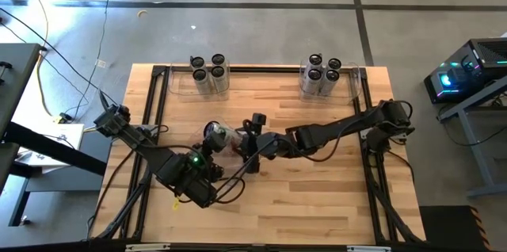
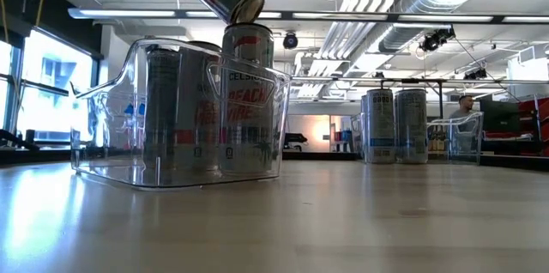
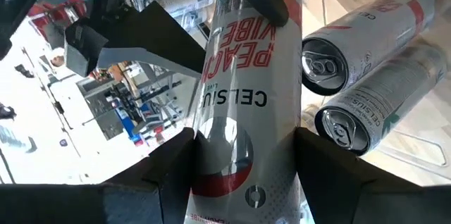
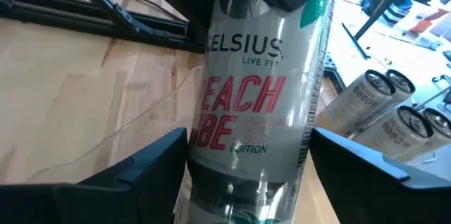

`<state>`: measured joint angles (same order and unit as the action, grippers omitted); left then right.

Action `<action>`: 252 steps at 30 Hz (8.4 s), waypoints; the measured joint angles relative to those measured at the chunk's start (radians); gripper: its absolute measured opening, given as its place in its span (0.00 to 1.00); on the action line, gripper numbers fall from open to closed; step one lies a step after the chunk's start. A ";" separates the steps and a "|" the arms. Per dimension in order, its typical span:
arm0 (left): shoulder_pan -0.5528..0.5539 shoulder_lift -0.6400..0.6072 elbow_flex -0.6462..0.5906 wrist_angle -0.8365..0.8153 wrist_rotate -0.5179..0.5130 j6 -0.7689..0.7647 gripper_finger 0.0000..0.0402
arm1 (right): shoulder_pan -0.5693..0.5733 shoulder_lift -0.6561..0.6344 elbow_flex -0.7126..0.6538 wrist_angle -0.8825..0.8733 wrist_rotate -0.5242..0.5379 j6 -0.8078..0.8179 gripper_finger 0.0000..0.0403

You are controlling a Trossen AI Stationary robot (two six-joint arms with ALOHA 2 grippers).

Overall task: Sort soda cans
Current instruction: Adjust all the white-pink soda cans into the center transparent bin

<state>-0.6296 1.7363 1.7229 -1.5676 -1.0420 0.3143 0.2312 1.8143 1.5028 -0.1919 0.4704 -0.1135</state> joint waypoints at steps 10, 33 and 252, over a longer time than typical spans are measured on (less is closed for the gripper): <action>0.013 0.000 0.000 -0.001 0.002 -0.053 0.51 | -0.026 0.052 0.000 0.060 0.024 0.000 0.72; 0.024 -0.137 -0.001 -0.021 0.097 -0.312 0.61 | 0.020 0.029 0.001 -0.076 0.195 0.117 0.58; 0.198 -0.368 -1.236 2.054 0.672 -0.398 0.72 | 0.332 -0.185 -0.470 0.830 0.385 -0.242 0.76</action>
<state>-0.4316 1.3679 0.4870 0.4863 -0.3704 -0.0841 0.5629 1.6295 1.0328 0.6380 0.8558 -0.3557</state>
